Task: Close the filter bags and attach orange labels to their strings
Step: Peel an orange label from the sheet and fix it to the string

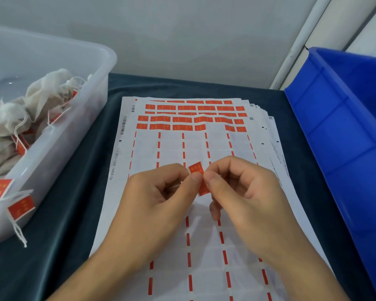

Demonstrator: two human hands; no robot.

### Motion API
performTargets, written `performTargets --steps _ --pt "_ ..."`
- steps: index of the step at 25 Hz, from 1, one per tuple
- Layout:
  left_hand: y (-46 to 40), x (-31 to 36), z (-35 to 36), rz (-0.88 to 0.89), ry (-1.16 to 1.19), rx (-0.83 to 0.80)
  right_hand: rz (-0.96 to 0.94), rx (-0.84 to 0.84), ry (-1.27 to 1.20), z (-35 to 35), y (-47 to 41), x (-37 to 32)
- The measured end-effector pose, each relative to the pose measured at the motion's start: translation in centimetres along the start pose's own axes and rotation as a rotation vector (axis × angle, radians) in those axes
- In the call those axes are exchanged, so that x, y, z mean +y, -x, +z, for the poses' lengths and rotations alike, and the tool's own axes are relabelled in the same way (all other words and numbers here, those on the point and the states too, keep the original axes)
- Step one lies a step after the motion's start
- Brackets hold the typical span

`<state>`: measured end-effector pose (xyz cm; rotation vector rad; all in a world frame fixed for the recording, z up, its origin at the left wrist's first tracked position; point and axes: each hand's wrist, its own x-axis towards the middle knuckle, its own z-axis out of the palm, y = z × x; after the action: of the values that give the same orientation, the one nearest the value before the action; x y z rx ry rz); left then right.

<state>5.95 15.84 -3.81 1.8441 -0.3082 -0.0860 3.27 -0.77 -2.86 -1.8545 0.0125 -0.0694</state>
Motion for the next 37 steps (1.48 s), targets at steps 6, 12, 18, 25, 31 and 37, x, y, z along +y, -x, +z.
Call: performTargets --steps 6,12,18,25,31,37 --pt "0.3 -0.5 0.2 0.097 -0.108 0.225 0.024 0.081 0.037 0.3 0.1 0.1" --pt "0.3 -0.7 0.1 0.331 -0.207 0.216 0.051 0.103 0.015 0.0 0.1 -0.1" --pt "0.2 -0.9 0.0 0.33 -0.214 0.21 -0.027 0.133 0.106 -0.4 0.3 -0.3" --pt "0.3 -1.2 -0.1 0.206 -0.123 0.186 -0.08 0.172 0.183 -0.2 0.2 -0.5" --pt "0.1 -1.2 -0.3 0.112 -0.038 0.076 -0.157 0.237 0.175 -0.3 0.3 -0.2" --pt "-0.4 -0.9 -0.7 -0.005 0.11 -0.04 -0.072 0.146 0.091 -0.4 0.2 0.1"
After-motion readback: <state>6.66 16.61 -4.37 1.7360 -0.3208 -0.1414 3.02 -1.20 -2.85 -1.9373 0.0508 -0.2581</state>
